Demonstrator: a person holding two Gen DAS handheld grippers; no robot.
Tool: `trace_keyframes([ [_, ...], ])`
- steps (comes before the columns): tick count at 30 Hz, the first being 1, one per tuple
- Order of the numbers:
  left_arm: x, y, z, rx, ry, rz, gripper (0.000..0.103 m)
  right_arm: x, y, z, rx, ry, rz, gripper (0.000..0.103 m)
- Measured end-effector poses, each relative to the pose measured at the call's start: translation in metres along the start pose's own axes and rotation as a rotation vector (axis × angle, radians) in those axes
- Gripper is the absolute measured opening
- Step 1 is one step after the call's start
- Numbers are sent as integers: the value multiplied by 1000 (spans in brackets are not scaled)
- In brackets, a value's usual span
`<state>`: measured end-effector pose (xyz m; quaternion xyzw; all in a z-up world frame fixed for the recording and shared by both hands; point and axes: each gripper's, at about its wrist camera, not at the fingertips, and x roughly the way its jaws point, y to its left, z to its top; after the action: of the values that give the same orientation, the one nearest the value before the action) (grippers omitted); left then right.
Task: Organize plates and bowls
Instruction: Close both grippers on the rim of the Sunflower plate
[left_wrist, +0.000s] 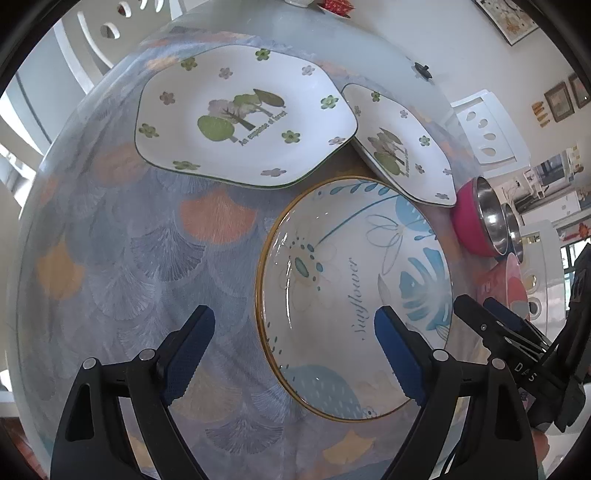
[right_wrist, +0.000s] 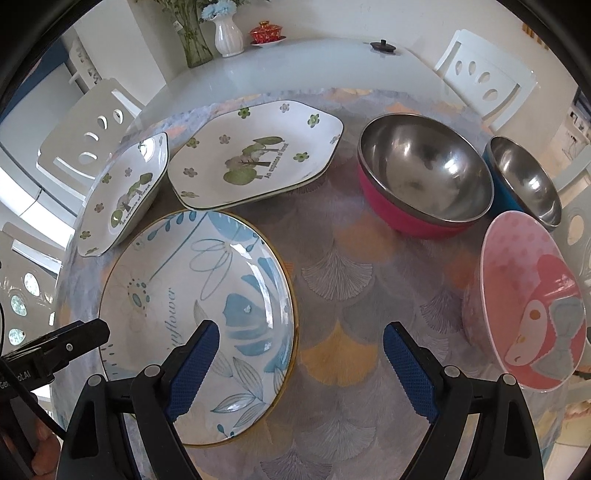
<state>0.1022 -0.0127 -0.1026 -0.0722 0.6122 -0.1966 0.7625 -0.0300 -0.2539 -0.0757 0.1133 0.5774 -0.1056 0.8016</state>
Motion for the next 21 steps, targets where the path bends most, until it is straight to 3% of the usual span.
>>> trace_keyframes([
  [6, 13, 4, -1, -14, 30, -17, 78, 11, -3, -1, 9, 17, 10, 87],
  [10, 27, 5, -2, -14, 54, -20, 58, 25, -8, -1, 27, 42, 44, 78],
  [16, 30, 5, 2, 9, 19, 8, 35, 40, -12, 2, 29, 66, 102, 61],
  [21, 30, 14, 4, -9, 7, -40, 34, 47, -11, 4, 15, 70, 141, 48],
])
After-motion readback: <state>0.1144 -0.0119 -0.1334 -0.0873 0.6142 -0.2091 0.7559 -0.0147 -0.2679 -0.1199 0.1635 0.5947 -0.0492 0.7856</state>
